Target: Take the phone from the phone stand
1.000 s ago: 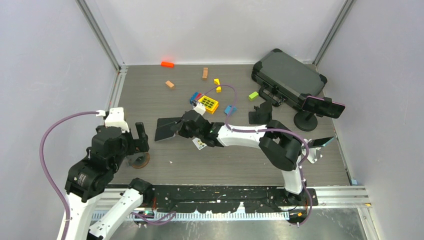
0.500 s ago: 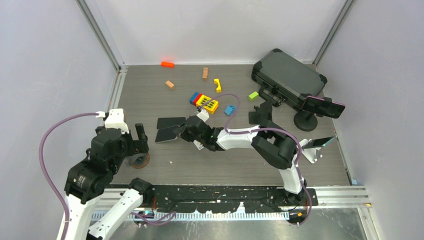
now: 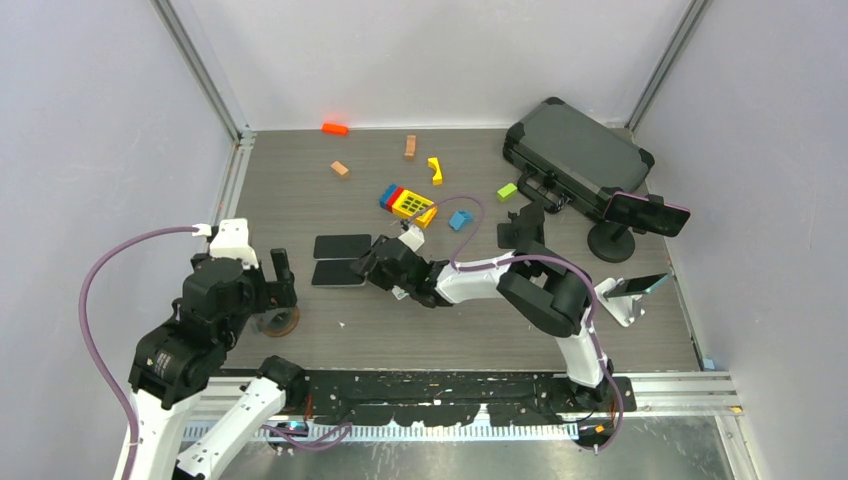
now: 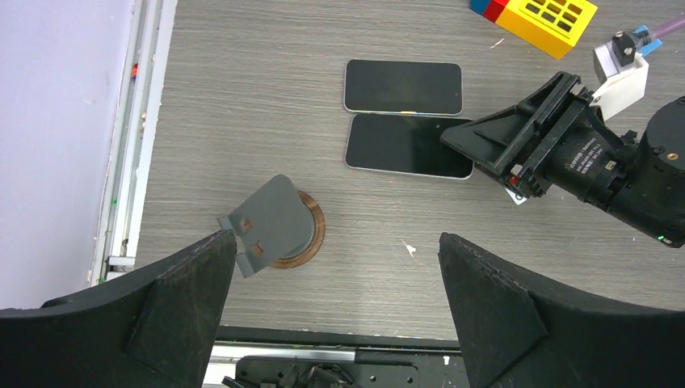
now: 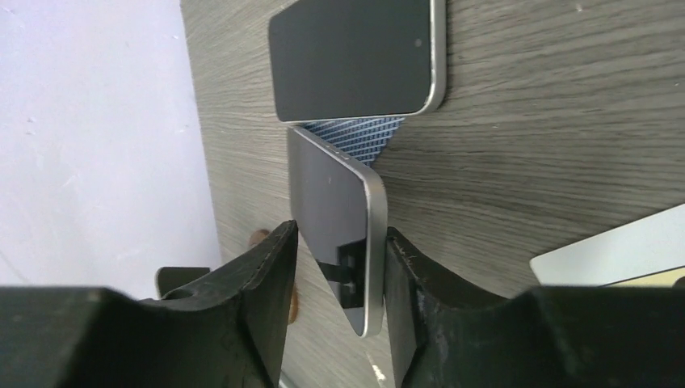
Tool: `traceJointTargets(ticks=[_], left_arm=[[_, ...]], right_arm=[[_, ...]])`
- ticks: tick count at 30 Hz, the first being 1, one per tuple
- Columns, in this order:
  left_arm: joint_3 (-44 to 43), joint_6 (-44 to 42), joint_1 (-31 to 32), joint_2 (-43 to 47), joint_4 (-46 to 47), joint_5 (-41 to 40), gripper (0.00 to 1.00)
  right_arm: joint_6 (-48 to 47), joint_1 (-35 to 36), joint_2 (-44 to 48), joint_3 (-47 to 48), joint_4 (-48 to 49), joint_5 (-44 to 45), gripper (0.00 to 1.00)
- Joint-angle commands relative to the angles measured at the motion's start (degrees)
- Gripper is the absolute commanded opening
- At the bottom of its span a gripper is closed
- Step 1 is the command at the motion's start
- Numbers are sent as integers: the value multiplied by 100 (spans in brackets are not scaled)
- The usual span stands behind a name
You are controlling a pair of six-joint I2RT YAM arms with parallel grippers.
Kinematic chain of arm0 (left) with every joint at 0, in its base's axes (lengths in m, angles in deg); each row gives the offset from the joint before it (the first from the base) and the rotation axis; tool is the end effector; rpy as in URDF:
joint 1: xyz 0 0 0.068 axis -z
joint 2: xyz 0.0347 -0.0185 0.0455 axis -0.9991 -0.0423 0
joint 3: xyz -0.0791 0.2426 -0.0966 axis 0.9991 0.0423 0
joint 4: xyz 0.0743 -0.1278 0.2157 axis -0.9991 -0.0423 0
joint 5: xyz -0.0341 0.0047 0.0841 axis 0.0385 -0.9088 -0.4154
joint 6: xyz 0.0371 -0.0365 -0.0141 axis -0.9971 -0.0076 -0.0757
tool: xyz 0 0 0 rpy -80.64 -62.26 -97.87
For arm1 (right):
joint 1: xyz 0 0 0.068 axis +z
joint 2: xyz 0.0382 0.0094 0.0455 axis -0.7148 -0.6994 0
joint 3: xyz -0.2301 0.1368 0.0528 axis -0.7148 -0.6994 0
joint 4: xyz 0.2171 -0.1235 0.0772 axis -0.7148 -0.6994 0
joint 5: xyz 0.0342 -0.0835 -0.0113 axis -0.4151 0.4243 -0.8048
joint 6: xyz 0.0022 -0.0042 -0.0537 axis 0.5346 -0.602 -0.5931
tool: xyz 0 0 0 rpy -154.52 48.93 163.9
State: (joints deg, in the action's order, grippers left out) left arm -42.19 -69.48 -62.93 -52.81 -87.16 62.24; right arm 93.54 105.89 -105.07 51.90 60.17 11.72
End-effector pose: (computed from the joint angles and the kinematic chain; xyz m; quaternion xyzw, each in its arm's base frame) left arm 0.0541 -0.0094 0.3817 -0.0441 0.8627 -0.0080 0.5038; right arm 0.2250 0.3765 0.1504 0.1680 0.8427 0.4222 0.2889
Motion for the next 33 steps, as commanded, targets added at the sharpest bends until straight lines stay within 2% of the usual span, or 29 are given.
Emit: traceJointTargets(ticks=[1,4,12,21,30,33], left_arm=[[8,-49,14,34,110,-86,100],[8,-49,14,34,106,-84,100],[8,-55,16,36,109,-85,100],[17,-58,21,39,115,-88,100],[17,-59,23,54,98,-105,100],[17,-58,23,47,102,-105,100]], right_arm=[[-124,29,-99,16,153,237,51],[-213,28,-128,137,-157,225,57],[-474,52,-122,588,-997,213,62],[-931,81,-204,1235,-1923,223,72],[-1386,81,-153,1594,-2344,333,73],[-1663,81,-68,1800,-2864,650,73]])
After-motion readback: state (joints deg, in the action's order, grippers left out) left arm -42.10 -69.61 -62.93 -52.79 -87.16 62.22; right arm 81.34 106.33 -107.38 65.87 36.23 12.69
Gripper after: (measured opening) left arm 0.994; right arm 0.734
